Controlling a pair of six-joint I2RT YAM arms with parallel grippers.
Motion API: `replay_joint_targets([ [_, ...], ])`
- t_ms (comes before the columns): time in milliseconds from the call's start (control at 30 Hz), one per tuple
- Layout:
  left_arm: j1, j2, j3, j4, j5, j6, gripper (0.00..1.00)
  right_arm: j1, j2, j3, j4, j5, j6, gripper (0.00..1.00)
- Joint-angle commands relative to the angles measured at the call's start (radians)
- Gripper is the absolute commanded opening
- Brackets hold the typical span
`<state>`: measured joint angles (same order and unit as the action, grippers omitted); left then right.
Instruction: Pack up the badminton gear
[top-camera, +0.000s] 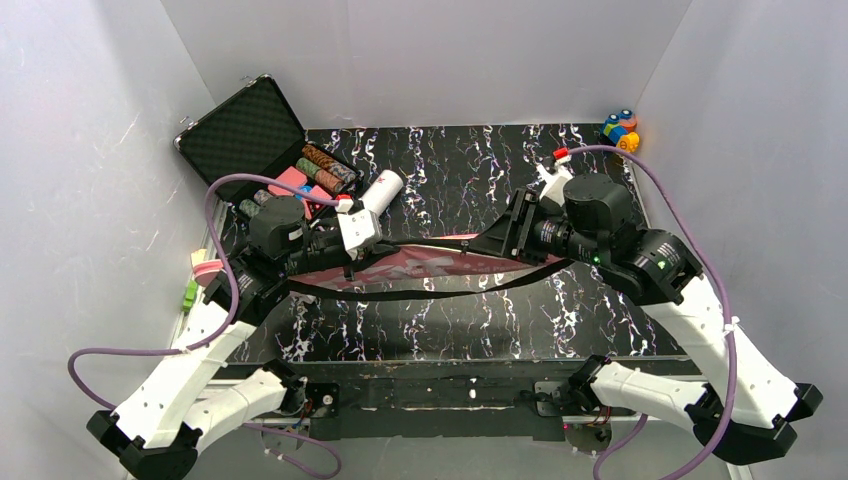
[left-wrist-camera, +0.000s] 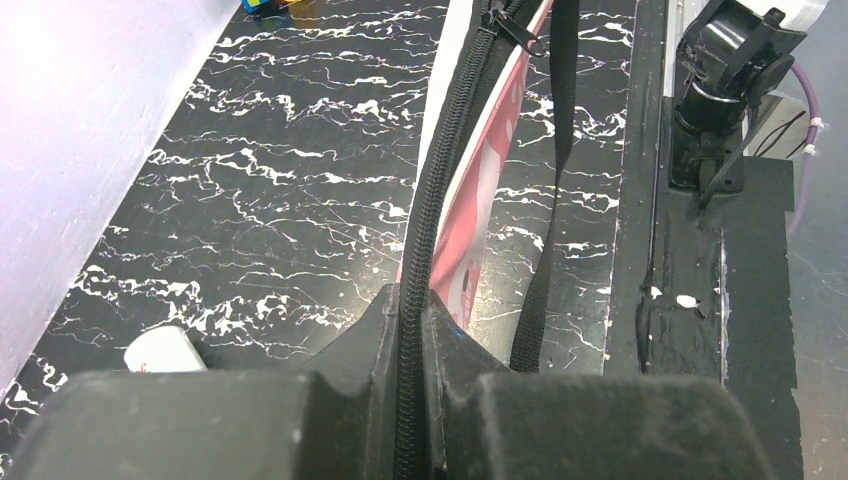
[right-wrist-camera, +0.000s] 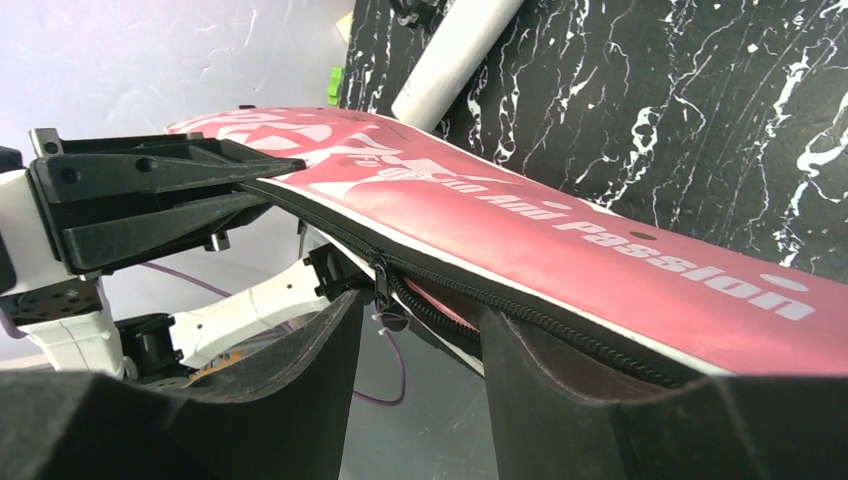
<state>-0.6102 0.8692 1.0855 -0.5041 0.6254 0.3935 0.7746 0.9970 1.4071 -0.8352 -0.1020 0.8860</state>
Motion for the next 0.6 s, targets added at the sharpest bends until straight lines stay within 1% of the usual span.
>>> replay_joint_targets([
  [0, 0.005, -0.038, 0.033, 0.118, 0.015, 0.008, 0.00, 0.008, -0.005, -0.016, 0.099, -0.029, 0.021, 0.55],
  [100, 0.005, -0.041, 0.031, 0.115, 0.015, 0.013, 0.00, 0.008, -0.005, -0.010, 0.121, -0.018, 0.027, 0.54],
  [233, 0.004, -0.042, 0.020, 0.117, 0.016, 0.012, 0.00, 0.008, -0.003, 0.096, 0.100, 0.055, -0.027, 0.54],
  [400, 0.004, -0.042, 0.012, 0.134, -0.012, -0.003, 0.00, 0.009, 0.004, 0.236, 0.086, 0.129, -0.092, 0.62],
  [467, 0.004, -0.042, 0.013, 0.134, -0.018, -0.004, 0.00, 0.008, -0.015, 0.244, 0.108, 0.137, -0.099, 0.65],
  [567, 0.004, -0.039, 0.015, 0.135, -0.032, -0.005, 0.00, 0.007, -0.062, 0.206, 0.171, 0.123, -0.095, 0.69],
])
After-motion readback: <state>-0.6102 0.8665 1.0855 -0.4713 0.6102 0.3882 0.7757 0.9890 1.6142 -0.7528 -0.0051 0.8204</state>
